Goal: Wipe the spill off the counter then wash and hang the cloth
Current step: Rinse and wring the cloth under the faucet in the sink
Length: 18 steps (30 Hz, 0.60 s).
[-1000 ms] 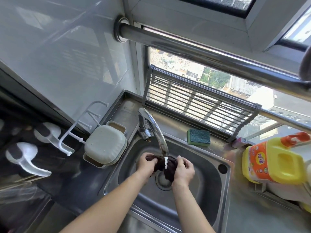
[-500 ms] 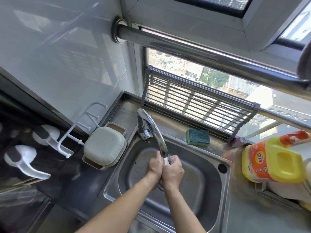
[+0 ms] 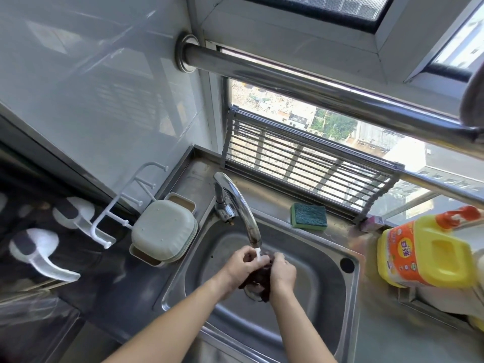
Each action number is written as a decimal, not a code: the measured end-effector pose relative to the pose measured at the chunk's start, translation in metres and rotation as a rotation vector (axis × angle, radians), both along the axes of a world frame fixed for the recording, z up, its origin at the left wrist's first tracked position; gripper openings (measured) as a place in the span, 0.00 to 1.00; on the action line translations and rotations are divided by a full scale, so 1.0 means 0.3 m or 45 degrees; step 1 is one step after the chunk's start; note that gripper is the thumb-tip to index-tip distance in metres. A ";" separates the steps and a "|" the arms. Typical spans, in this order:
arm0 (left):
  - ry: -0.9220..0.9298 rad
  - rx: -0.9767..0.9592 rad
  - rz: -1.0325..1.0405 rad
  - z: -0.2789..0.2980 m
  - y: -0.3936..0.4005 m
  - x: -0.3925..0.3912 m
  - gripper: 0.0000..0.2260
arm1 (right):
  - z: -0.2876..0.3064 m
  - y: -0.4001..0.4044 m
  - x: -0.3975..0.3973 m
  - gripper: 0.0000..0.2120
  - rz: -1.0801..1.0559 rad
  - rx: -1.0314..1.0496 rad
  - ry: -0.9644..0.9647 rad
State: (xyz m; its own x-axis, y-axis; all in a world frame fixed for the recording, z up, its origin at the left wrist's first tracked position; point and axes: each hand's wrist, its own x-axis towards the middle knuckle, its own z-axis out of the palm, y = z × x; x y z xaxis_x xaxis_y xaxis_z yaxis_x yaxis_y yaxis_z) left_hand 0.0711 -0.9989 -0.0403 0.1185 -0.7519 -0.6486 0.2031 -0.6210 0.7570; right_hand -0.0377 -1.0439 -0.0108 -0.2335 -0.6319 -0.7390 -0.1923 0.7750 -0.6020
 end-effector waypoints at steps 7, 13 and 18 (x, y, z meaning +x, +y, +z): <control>-0.238 0.354 0.326 0.025 -0.025 0.042 0.02 | 0.014 0.020 0.002 0.14 -0.571 0.053 -0.711; 0.019 0.198 0.421 0.015 -0.099 -0.063 0.15 | -0.004 0.056 0.078 0.03 0.146 -0.258 -0.201; -0.248 0.213 0.269 -0.025 -0.071 -0.069 0.20 | 0.042 0.056 0.071 0.17 0.208 -0.452 0.206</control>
State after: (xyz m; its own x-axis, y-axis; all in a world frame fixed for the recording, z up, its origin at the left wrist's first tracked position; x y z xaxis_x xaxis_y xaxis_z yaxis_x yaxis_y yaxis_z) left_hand 0.0504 -1.0201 -0.0477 0.3946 -0.5827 -0.7105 0.2019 -0.6994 0.6857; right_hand -0.0165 -1.0272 0.0018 -0.2043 -0.8789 -0.4309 -0.4089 0.4766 -0.7782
